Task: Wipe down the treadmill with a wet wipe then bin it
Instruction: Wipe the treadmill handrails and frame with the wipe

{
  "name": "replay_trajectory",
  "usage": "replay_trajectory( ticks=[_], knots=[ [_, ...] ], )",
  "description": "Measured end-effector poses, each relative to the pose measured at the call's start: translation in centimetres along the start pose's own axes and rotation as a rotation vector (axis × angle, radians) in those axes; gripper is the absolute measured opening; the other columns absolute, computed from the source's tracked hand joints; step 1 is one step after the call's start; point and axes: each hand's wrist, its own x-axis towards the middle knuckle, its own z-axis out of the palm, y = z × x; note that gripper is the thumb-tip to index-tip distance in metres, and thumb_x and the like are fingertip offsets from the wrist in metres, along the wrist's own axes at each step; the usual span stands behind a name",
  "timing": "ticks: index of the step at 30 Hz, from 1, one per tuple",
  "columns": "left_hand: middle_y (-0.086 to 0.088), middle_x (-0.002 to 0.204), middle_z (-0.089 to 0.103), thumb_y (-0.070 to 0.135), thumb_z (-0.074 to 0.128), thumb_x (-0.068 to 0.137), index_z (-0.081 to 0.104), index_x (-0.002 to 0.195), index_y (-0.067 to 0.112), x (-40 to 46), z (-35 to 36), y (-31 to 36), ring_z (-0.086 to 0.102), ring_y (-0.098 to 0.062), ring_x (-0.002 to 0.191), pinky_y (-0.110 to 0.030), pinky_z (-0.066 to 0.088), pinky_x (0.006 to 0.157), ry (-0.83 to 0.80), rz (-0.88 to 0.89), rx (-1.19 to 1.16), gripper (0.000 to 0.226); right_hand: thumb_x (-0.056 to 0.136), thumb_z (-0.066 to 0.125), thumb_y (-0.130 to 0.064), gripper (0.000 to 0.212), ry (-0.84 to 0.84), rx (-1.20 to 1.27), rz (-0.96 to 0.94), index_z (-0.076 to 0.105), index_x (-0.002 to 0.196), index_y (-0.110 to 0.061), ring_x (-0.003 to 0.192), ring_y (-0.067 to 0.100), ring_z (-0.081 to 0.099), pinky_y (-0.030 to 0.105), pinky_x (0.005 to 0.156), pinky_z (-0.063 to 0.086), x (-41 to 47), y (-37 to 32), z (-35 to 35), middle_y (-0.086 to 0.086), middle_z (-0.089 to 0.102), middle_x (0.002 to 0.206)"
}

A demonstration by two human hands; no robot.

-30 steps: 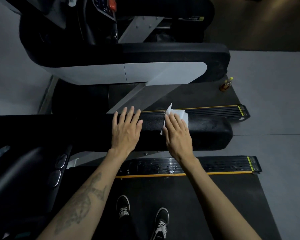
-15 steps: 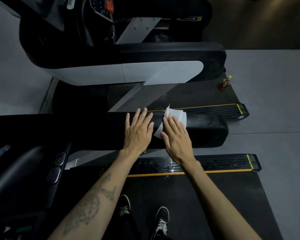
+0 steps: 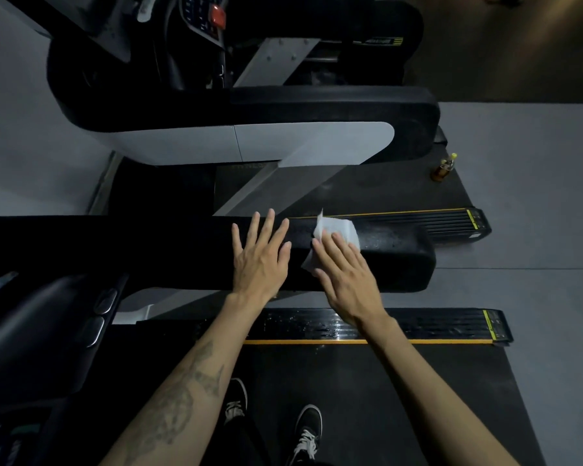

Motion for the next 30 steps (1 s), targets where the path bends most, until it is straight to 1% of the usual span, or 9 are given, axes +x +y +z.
replay_trajectory(
  ticks=[4, 7, 10, 13, 17, 19, 22, 26, 30],
  knots=[
    [-0.001, 0.171, 0.019, 0.046, 0.029, 0.107, 0.032, 0.160, 0.031, 0.0, 0.1, 0.0, 0.008, -0.024, 0.159, -0.061, 0.000, 0.126, 0.000, 0.002, 0.016, 0.055, 0.108, 0.023, -0.042, 0.060, 0.044, 0.010, 0.215, 0.029, 0.161, -0.015, 0.158, 0.024, 0.013, 0.047, 0.127, 0.015, 1.1, 0.3, 0.1, 0.008, 0.022, 0.168],
    [0.000, 0.171, 0.018, 0.046, 0.029, 0.107, 0.033, 0.159, 0.032, 0.0, 0.2, 0.1, 0.007, -0.023, 0.159, -0.060, -0.002, 0.126, 0.008, -0.008, 0.008, 0.054, 0.106, 0.017, -0.052, 0.070, 0.029, 0.100, 0.341, 0.027, 0.161, -0.010, 0.158, 0.027, 0.010, 0.048, 0.128, 0.009, 3.4, -2.3, 0.7, 0.011, 0.021, 0.168],
    [0.000, 0.170, 0.021, 0.044, 0.031, 0.107, 0.036, 0.158, 0.032, -0.1, 0.1, 0.3, 0.008, -0.022, 0.159, -0.060, -0.001, 0.126, 0.015, -0.028, -0.022, 0.053, 0.107, 0.019, -0.053, 0.068, -0.006, 0.083, 0.216, 0.025, 0.162, -0.014, 0.159, 0.021, 0.005, 0.043, 0.129, 0.004, 3.0, -2.3, 0.6, 0.006, 0.017, 0.170],
    [-0.001, 0.169, 0.024, 0.040, 0.034, 0.108, 0.039, 0.157, 0.030, -0.3, 0.0, 0.9, 0.010, -0.023, 0.159, -0.058, -0.002, 0.127, 0.030, -0.057, -0.053, 0.050, 0.109, 0.025, -0.045, 0.060, 0.001, 0.029, 0.044, 0.027, 0.162, -0.018, 0.158, 0.019, 0.008, 0.041, 0.129, 0.009, 0.5, 0.8, -0.1, 0.004, 0.018, 0.169],
    [-0.003, 0.168, 0.027, 0.034, 0.041, 0.109, 0.044, 0.155, 0.027, 0.2, -0.2, 1.6, 0.013, -0.023, 0.159, -0.054, -0.003, 0.127, 0.034, -0.085, -0.075, 0.047, 0.108, 0.022, -0.045, 0.063, 0.041, -0.009, 0.248, 0.030, 0.161, -0.013, 0.157, 0.024, 0.017, 0.044, 0.128, 0.015, 0.3, 2.7, -0.3, 0.009, 0.025, 0.168],
    [-0.005, 0.165, 0.034, 0.031, 0.042, 0.108, 0.049, 0.152, 0.022, 0.8, -0.3, 1.8, 0.020, -0.023, 0.157, -0.053, 0.003, 0.128, 0.045, -0.069, -0.089, 0.045, 0.105, 0.018, -0.052, 0.070, 0.029, 0.043, 0.370, 0.028, 0.161, -0.010, 0.157, 0.026, 0.015, 0.046, 0.128, 0.010, 2.2, 1.3, -0.1, 0.011, 0.024, 0.168],
    [-0.006, 0.162, 0.041, 0.031, 0.038, 0.105, 0.055, 0.147, 0.018, 1.9, -0.1, 2.5, 0.028, -0.023, 0.155, -0.054, 0.008, 0.127, 0.044, -0.005, -0.092, 0.047, 0.105, 0.020, -0.054, 0.070, -0.001, 0.070, 0.261, 0.024, 0.162, -0.013, 0.159, 0.022, 0.007, 0.042, 0.129, 0.004, 2.6, 0.3, 0.2, 0.007, 0.018, 0.169],
    [-0.004, 0.161, 0.043, 0.034, 0.033, 0.105, 0.057, 0.146, 0.018, 3.4, 0.8, 4.0, 0.028, -0.022, 0.154, -0.054, 0.006, 0.128, 0.011, 0.074, -0.147, 0.049, 0.109, 0.029, -0.042, 0.058, 0.037, 0.018, 0.061, 0.029, 0.162, -0.018, 0.158, 0.020, 0.011, 0.043, 0.128, 0.014, -1.0, 2.9, -0.2, 0.004, 0.019, 0.170],
    [0.001, 0.160, 0.044, 0.042, 0.026, 0.106, 0.053, 0.149, 0.023, 3.5, 1.8, 4.6, 0.028, -0.020, 0.155, -0.059, 0.004, 0.127, 0.014, 0.098, -0.113, 0.054, 0.108, 0.024, -0.042, 0.060, 0.069, 0.008, 0.292, 0.030, 0.161, -0.015, 0.158, 0.024, 0.015, 0.048, 0.127, 0.017, -0.3, 4.0, -0.6, 0.008, 0.024, 0.168]
  ],
)
